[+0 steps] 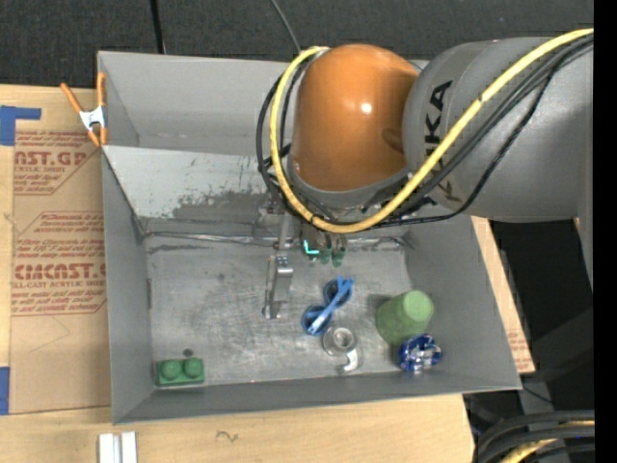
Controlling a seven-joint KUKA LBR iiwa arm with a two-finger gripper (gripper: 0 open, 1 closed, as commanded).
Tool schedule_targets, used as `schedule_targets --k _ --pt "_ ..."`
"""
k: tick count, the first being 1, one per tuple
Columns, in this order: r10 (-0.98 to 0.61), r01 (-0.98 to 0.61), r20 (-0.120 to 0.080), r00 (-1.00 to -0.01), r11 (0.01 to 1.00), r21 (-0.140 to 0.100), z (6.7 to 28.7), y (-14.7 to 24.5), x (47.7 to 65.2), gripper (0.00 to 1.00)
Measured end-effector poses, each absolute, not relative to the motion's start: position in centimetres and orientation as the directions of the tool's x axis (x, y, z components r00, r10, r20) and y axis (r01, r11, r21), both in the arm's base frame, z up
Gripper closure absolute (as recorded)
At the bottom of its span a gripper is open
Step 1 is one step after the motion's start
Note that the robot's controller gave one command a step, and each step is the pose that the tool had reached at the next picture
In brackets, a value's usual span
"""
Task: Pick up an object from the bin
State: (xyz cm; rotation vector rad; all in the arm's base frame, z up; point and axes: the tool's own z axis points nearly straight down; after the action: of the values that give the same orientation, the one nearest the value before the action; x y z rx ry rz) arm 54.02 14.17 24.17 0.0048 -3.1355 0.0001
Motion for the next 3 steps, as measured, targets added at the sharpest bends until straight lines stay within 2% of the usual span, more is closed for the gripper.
schedule_targets --k 1,2,3 --pt "-0.062 -0.062 0.009 -0.998 0.998 -0.003 18.5 4.2 48.5 0.0" --pt "-0.086 -0.086 0.005 -0.996 0.996 -0.001 9.6 -1.0 53.3 0.0" --pt "-0.089 -0.089 -0.001 -0.996 0.996 0.001 10.0 -0.7 53.4 1.0"
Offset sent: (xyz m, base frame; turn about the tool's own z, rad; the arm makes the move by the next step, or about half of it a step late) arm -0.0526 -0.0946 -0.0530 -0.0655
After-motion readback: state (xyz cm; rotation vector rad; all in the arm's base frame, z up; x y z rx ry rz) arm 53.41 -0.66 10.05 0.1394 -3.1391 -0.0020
